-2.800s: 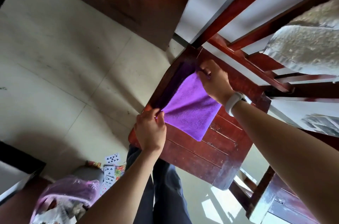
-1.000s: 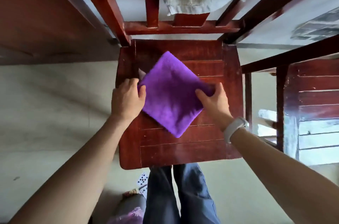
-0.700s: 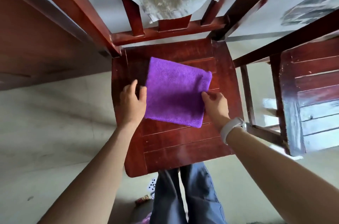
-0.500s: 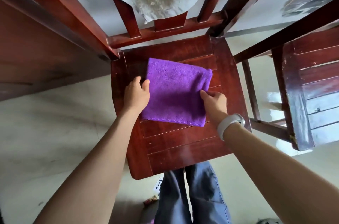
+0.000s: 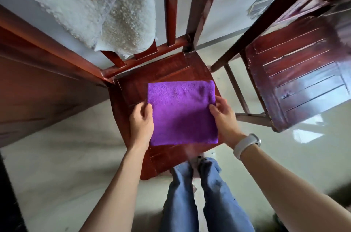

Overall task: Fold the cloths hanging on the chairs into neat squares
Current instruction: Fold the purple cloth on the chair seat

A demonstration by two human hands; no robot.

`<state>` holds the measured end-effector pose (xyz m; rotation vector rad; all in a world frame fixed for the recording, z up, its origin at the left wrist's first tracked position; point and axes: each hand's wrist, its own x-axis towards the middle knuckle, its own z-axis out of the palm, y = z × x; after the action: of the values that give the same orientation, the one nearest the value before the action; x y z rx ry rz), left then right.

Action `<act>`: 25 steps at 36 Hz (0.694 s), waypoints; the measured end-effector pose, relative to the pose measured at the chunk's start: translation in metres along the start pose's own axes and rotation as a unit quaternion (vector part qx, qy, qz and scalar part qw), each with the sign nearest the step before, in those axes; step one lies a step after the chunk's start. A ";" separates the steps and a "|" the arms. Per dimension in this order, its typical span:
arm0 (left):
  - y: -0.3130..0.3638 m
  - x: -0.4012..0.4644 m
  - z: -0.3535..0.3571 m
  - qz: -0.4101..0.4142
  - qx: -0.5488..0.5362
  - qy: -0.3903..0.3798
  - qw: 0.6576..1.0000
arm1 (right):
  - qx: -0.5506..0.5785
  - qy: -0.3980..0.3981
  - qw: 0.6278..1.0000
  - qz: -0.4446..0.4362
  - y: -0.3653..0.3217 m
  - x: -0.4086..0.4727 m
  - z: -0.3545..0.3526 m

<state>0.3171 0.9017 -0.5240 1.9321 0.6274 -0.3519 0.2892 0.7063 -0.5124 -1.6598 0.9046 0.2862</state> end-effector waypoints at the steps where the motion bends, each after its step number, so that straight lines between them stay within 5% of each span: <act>1: 0.011 -0.016 0.000 0.007 0.003 0.009 1.000 | 0.011 -0.006 1.000 0.007 -0.005 -0.010 -0.014; 11: 0.122 -0.153 0.069 0.156 0.139 -0.057 0.976 | 0.122 0.091 0.988 0.000 -0.016 -0.085 -0.177; 25: 0.256 -0.380 0.318 0.330 0.159 -0.197 0.909 | 0.066 0.273 0.955 -0.097 0.020 -0.149 -0.519</act>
<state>0.1615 0.4269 -0.2767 2.1615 -0.3786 -0.4065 0.0342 0.2921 -0.2763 -1.7133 1.1246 -0.3829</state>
